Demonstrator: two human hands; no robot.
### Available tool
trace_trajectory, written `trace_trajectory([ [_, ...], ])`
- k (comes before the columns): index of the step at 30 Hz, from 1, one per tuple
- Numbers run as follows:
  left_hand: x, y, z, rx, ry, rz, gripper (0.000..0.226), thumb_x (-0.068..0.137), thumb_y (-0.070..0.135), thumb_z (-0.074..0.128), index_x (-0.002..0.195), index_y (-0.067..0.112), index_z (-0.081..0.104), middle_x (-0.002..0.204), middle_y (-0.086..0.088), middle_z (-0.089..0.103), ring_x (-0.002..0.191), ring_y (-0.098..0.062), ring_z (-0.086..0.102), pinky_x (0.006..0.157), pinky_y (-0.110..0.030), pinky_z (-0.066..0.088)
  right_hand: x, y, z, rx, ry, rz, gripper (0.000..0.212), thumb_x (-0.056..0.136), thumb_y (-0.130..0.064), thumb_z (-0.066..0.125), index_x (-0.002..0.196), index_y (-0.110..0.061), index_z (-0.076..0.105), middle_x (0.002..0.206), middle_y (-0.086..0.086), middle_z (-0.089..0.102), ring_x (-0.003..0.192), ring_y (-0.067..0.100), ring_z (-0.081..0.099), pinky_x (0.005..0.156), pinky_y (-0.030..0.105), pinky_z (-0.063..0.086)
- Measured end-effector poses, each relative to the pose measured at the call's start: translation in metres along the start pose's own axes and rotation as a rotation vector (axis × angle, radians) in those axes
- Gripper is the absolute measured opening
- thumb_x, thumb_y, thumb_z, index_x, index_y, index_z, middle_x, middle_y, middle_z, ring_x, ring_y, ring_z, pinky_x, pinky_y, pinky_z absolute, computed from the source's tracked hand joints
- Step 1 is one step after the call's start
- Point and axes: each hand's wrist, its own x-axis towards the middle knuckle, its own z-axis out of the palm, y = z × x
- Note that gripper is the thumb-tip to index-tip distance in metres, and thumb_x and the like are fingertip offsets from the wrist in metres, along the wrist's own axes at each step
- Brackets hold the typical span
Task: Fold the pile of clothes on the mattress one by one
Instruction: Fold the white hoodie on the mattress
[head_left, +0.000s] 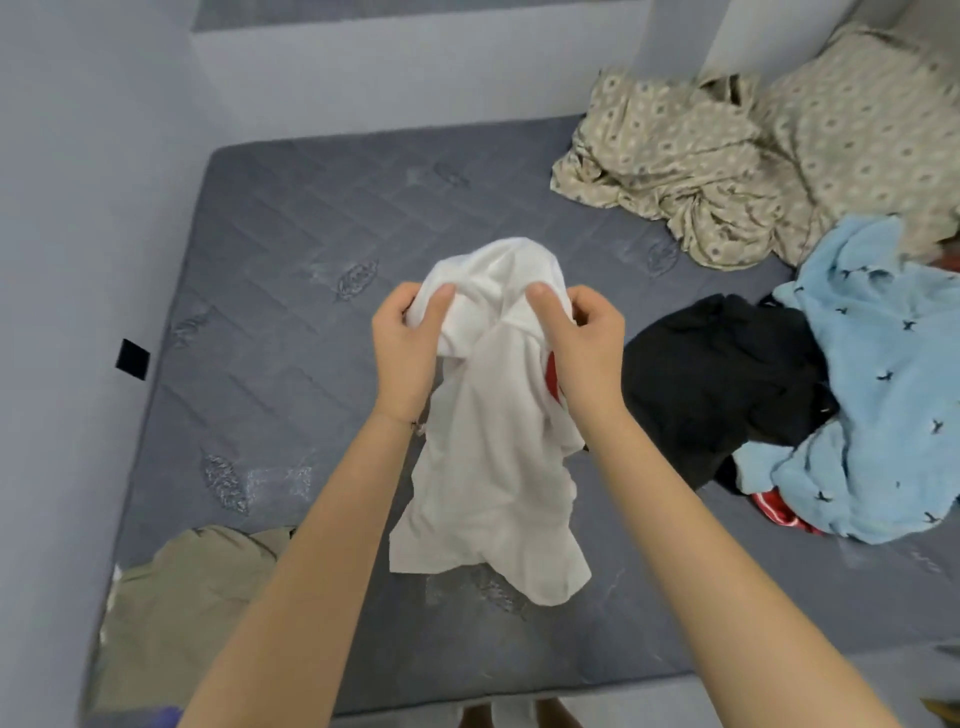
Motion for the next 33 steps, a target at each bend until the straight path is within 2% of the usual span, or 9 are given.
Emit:
trace_trajectory([
  [4, 0.000, 0.034, -0.005, -0.007, 0.031, 0.046, 0.029, 0.092, 0.016, 0.064, 0.069, 0.010, 0.046, 0.066, 0.006, 0.039, 0.060, -0.002, 0.035, 0.058, -0.016, 0.032, -0.005, -0.043, -0.007, 0.036, 0.032, -0.075, 0.035, 0.085, -0.017, 0.069, 0.064, -0.009, 0.043, 0.063, 0.008, 0.036, 0.057, 0.011, 0.035, 0.054, 0.020, 0.032],
  [10, -0.006, 0.033, -0.024, 0.160, -0.004, 0.082, 0.030, 0.089, 0.025, 0.063, 0.070, 0.004, 0.055, 0.069, 0.006, 0.048, 0.063, -0.004, 0.041, 0.062, -0.023, 0.036, -0.012, -0.050, -0.011, -0.006, 0.027, -0.020, 0.032, 0.083, -0.017, 0.070, 0.063, -0.007, 0.047, 0.060, 0.000, 0.043, 0.055, 0.006, 0.039, 0.054, 0.016, 0.036],
  [12, -0.008, 0.025, -0.032, 0.306, 0.017, 0.086, 0.016, 0.088, 0.033, 0.063, 0.090, 0.017, 0.065, 0.096, 0.005, 0.059, 0.086, -0.008, 0.053, 0.080, -0.027, 0.044, -0.016, -0.044, -0.008, -0.037, 0.012, -0.015, 0.031, 0.083, -0.017, 0.070, 0.066, 0.001, 0.052, 0.063, 0.005, 0.044, 0.057, 0.007, 0.040, 0.055, 0.016, 0.037],
  [14, -0.016, 0.030, -0.037, 0.296, 0.032, -0.004, 0.023, 0.092, 0.031, 0.062, 0.113, 0.021, 0.062, 0.117, 0.003, 0.058, 0.105, -0.009, 0.052, 0.094, -0.021, 0.041, -0.020, -0.037, -0.001, -0.070, -0.011, -0.007, 0.029, 0.082, -0.017, 0.071, 0.068, 0.003, 0.055, 0.062, 0.002, 0.046, 0.057, 0.006, 0.041, 0.058, 0.017, 0.037],
  [20, -0.032, 0.043, -0.024, -0.093, -0.314, -0.603, 0.042, 0.098, 0.047, 0.045, 0.112, 0.014, 0.066, 0.103, -0.001, 0.072, 0.087, -0.012, 0.067, 0.073, -0.024, 0.055, -0.031, -0.007, 0.033, -0.243, -0.181, 0.000, 0.031, 0.083, -0.017, 0.069, 0.069, 0.008, 0.058, 0.062, 0.016, 0.049, 0.058, 0.010, 0.041, 0.059, 0.028, 0.036],
  [24, -0.036, 0.017, -0.022, -0.008, -0.266, -0.631, 0.034, 0.096, 0.034, 0.054, 0.109, 0.006, 0.068, 0.100, -0.009, 0.070, 0.078, -0.011, 0.064, 0.059, -0.019, 0.050, -0.042, 0.012, 0.033, -0.253, -0.311, 0.068, 0.028, 0.092, -0.012, 0.061, 0.079, 0.013, 0.065, 0.073, 0.028, 0.062, 0.057, 0.005, 0.045, 0.058, 0.023, 0.037],
  [28, -0.043, 0.002, -0.020, -0.007, -0.253, -0.650, 0.030, 0.095, 0.037, 0.058, 0.093, 0.009, 0.068, 0.075, 0.000, 0.065, 0.063, -0.007, 0.061, 0.054, -0.018, 0.049, -0.043, 0.018, 0.026, -0.318, -0.471, 0.137, 0.020, 0.093, 0.002, 0.052, 0.083, 0.000, 0.068, 0.064, 0.001, 0.057, 0.052, -0.003, 0.046, 0.057, 0.014, 0.034],
  [31, -0.049, -0.009, -0.020, -0.044, -0.169, -0.627, 0.022, 0.097, 0.024, 0.056, 0.083, 0.008, 0.062, 0.069, -0.003, 0.057, 0.054, -0.006, 0.054, 0.047, -0.015, 0.042, -0.043, 0.017, 0.025, -0.342, -0.585, 0.233, 0.035, 0.092, 0.009, 0.045, 0.114, -0.006, 0.067, 0.088, 0.000, 0.063, 0.075, -0.001, 0.054, 0.063, 0.006, 0.041],
  [33, -0.050, -0.010, -0.024, -0.119, -0.107, -0.629, 0.018, 0.099, 0.017, 0.051, 0.087, 0.009, 0.062, 0.066, 0.001, 0.060, 0.049, -0.001, 0.055, 0.043, -0.013, 0.040, -0.042, 0.020, 0.026, -0.263, -0.528, 0.308, 0.038, 0.090, 0.010, 0.046, 0.121, -0.003, 0.062, 0.102, 0.005, 0.066, 0.087, 0.005, 0.057, 0.073, 0.003, 0.043],
])
